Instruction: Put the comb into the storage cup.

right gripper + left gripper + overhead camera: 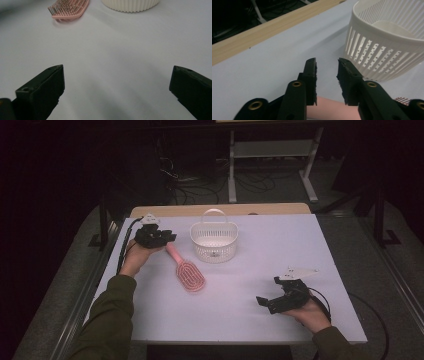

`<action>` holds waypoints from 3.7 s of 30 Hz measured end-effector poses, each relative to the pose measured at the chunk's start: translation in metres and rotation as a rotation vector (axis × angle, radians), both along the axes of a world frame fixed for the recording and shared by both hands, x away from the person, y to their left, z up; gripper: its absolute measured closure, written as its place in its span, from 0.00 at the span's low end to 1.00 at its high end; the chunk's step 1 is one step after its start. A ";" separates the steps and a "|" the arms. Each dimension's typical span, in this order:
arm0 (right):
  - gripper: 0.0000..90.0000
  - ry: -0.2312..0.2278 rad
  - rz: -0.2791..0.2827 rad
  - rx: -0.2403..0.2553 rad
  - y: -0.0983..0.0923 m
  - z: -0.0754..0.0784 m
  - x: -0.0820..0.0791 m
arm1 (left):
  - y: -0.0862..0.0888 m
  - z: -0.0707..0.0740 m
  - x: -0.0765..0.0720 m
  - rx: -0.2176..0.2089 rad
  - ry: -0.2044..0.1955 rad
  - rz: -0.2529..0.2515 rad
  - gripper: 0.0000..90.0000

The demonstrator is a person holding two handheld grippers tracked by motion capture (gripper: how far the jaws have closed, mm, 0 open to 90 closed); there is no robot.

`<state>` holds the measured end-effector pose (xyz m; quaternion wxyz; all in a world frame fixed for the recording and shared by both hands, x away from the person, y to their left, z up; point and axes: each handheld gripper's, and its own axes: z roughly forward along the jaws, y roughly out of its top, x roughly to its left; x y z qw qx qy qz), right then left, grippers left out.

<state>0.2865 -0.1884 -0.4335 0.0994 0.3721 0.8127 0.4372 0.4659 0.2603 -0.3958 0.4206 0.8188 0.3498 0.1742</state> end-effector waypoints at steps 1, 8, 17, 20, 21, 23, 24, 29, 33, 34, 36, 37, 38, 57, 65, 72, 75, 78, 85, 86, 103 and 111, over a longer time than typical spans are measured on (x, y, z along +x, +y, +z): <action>0.00 0.001 0.001 0.000 0.000 0.000 0.000 | 0.000 -0.001 0.001 0.005 0.005 0.002 0.79; 0.00 0.003 0.001 0.000 0.000 0.000 0.000 | 0.000 -0.013 0.010 0.037 0.042 0.024 0.94; 0.00 0.007 0.003 0.002 0.000 -0.001 0.000 | 0.000 -0.021 0.022 0.072 0.061 0.042 1.00; 0.00 0.007 0.003 0.003 0.000 -0.001 0.000 | -0.001 -0.024 0.024 0.067 0.067 0.053 1.00; 0.00 0.006 0.003 0.004 0.000 -0.001 0.000 | -0.001 -0.026 0.025 0.078 0.069 0.055 1.00; 0.00 0.006 0.003 0.004 0.000 -0.001 0.000 | -0.001 -0.029 0.026 0.081 0.078 0.058 1.00; 0.00 0.006 0.003 0.005 0.000 -0.001 -0.001 | -0.001 -0.030 0.027 0.084 0.080 0.060 1.00; 0.00 0.006 0.003 0.006 -0.001 -0.001 0.000 | -0.001 -0.035 0.029 0.080 0.095 0.070 1.00; 0.00 0.006 0.003 0.008 -0.001 -0.001 -0.001 | -0.002 -0.038 0.031 0.087 0.102 0.076 1.00; 0.00 0.008 0.003 0.009 -0.001 -0.001 -0.001 | -0.002 -0.039 0.031 0.082 0.104 0.076 1.00; 0.00 0.008 0.002 0.010 -0.001 -0.001 -0.001 | -0.002 -0.038 0.031 0.088 0.101 0.080 1.00; 0.00 0.007 0.003 0.009 -0.001 -0.001 0.000 | -0.002 -0.038 0.031 0.090 0.100 0.078 1.00; 0.00 0.007 0.004 0.009 -0.001 -0.001 0.000 | -0.002 -0.038 0.031 0.091 0.100 0.078 1.00; 0.00 0.008 0.003 0.010 -0.001 -0.001 0.000 | 0.008 -0.035 0.028 0.134 0.125 0.061 1.00; 0.00 0.008 0.000 0.011 -0.001 -0.001 0.000 | 0.011 -0.033 0.025 0.161 0.141 0.048 1.00; 0.00 0.008 0.001 0.009 -0.001 -0.001 -0.001 | 0.015 -0.030 0.021 0.184 0.166 0.037 1.00; 0.00 0.008 0.001 0.009 0.000 -0.001 -0.001 | 0.016 -0.030 0.019 0.190 0.173 0.026 1.00; 0.00 0.009 0.000 0.009 0.000 -0.001 -0.001 | 0.017 -0.029 0.017 0.201 0.178 0.020 1.00; 0.00 0.009 0.000 0.008 0.000 -0.001 -0.001 | 0.021 -0.029 0.011 0.204 0.183 0.015 1.00; 0.00 0.009 0.000 0.008 0.000 -0.001 -0.001 | 0.022 -0.028 0.011 0.207 0.186 0.013 1.00; 0.00 0.011 0.001 0.005 0.000 -0.001 0.000 | 0.023 -0.021 -0.005 0.254 0.208 -0.027 1.00; 0.00 0.012 0.000 0.005 0.001 -0.001 0.000 | 0.028 -0.025 -0.011 0.260 0.228 -0.036 1.00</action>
